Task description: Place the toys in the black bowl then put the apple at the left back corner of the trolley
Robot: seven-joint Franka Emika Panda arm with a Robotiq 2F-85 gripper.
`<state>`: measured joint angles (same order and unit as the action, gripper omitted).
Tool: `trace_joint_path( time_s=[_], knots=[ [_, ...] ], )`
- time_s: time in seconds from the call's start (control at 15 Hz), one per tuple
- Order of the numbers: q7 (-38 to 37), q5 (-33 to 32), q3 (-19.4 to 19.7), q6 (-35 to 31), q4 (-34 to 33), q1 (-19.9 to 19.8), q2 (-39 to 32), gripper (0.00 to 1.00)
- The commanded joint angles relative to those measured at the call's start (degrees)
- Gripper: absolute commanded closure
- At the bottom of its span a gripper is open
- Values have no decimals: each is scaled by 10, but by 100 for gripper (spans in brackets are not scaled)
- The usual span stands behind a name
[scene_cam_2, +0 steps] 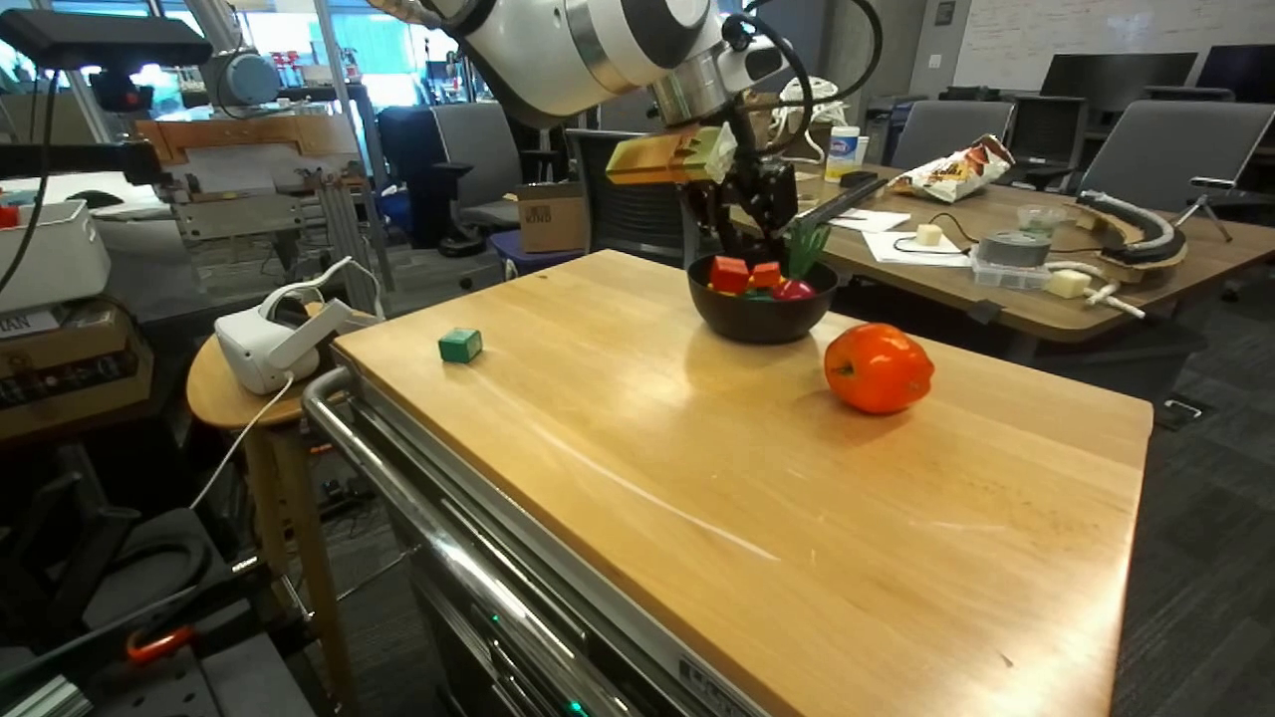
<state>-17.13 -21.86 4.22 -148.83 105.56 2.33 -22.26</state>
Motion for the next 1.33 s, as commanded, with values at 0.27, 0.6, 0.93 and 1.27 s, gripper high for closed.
trace_joint_path(
  time_s=[0.27, 0.6, 0.93, 1.27],
  knots=[
    [256, 120, -58, 145, 154, -5, 234, 0],
    [449, 305, -61, 173, 209, 10, 277, 0],
    [470, 331, -52, 193, 198, 8, 261, 0],
    [440, 297, -94, 188, 241, 38, 254, 0]
  ],
)
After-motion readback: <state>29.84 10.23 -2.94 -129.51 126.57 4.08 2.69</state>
